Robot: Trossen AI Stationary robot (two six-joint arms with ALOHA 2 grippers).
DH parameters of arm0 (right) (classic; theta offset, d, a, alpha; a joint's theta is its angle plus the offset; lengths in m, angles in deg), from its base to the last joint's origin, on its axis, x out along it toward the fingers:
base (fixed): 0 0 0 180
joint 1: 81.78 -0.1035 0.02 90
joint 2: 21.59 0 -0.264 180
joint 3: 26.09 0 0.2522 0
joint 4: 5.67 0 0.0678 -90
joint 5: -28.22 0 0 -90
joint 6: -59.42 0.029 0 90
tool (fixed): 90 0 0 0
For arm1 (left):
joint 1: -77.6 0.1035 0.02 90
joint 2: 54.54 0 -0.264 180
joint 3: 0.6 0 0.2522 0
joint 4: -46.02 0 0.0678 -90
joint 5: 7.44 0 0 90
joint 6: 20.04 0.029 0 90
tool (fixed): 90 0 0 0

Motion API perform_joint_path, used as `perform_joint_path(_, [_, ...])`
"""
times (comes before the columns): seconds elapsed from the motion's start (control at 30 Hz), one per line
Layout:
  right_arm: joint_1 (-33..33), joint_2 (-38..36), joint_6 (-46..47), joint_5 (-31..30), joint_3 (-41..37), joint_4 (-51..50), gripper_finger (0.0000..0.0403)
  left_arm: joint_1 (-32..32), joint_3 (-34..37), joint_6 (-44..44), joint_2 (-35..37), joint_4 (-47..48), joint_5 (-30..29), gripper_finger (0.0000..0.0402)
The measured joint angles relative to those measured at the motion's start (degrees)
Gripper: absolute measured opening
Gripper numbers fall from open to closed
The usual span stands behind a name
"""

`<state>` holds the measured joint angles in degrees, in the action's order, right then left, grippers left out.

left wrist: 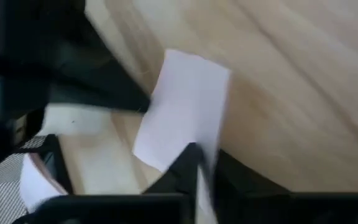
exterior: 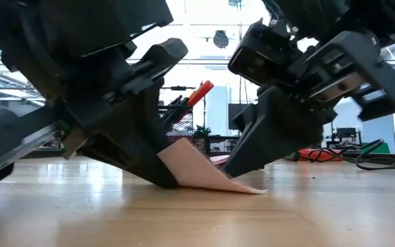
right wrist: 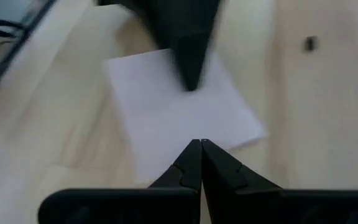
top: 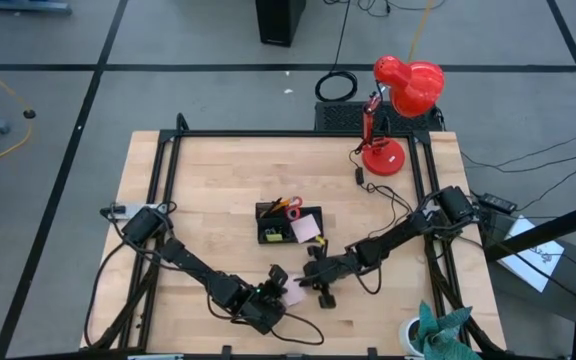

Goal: Pick and place office supplies into organizer
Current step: Put the pink sticky notes into the black desk organizer

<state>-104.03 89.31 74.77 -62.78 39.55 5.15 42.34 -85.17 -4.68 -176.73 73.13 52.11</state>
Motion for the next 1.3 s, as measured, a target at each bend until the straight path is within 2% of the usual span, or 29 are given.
perform_joint_path(0.07, [-0.1,0.0,-0.4,-1.7,0.0,0.0,0.0,-0.3,0.1,-0.2,0.3,0.1,0.3,0.0011])
perform_joint_path(0.27, [-1.9,-2.5,-2.1,-6.1,0.0,-1.9,0.0,-1.4,0.3,-5.2,2.9,1.2,-4.6,0.0004])
perform_joint_path(0.37, [-3.1,-7.1,-3.7,-11.5,0.1,-6.3,0.0,-2.9,0.6,-6.1,4.5,2.1,-10.4,0.0005])
perform_joint_path(0.47, [-4.3,-12.8,-4.5,-19.8,0.1,-13.5,0.0,-4.5,0.4,-8.1,6.8,1.7,-15.9,0.0003])
perform_joint_path(0.57, [-4.2,-18.0,-4.6,-26.8,0.1,-20.9,0.0,-5.7,0.3,-10.5,7.8,1.8,-19.3,0.0003])
perform_joint_path(0.7, [-1.1,-21.6,-2.5,-30.6,0.1,-28.6,0.0,-6.5,0.3,-13.7,9.1,0.9,-24.2,0.0002])
perform_joint_path(0.93, [8.6,-21.0,-3.4,-32.0,0.1,-31.4,0.0,-6.8,0.2,-15.7,9.7,-0.3,-29.7,0.0002])
perform_joint_path(1.07, [14.5,-21.0,-6.2,-31.3,0.1,-31.2,0.0,-7.2,0.2,-16.0,9.7,-0.7,-29.5,0.0002])
perform_joint_path(1.23, [22.7,-21.0,-8.8,-18.2,0.1,-31.3,0.0,-7.3,0.2,-16.0,9.7,-2.2,-29.3,0.0002])
perform_joint_path(1.3, [25.3,-21.0,-9.5,-16.5,0.1,-31.3,0.0,-7.2,0.2,-15.5,9.7,-2.6,-29.2,0.0001])
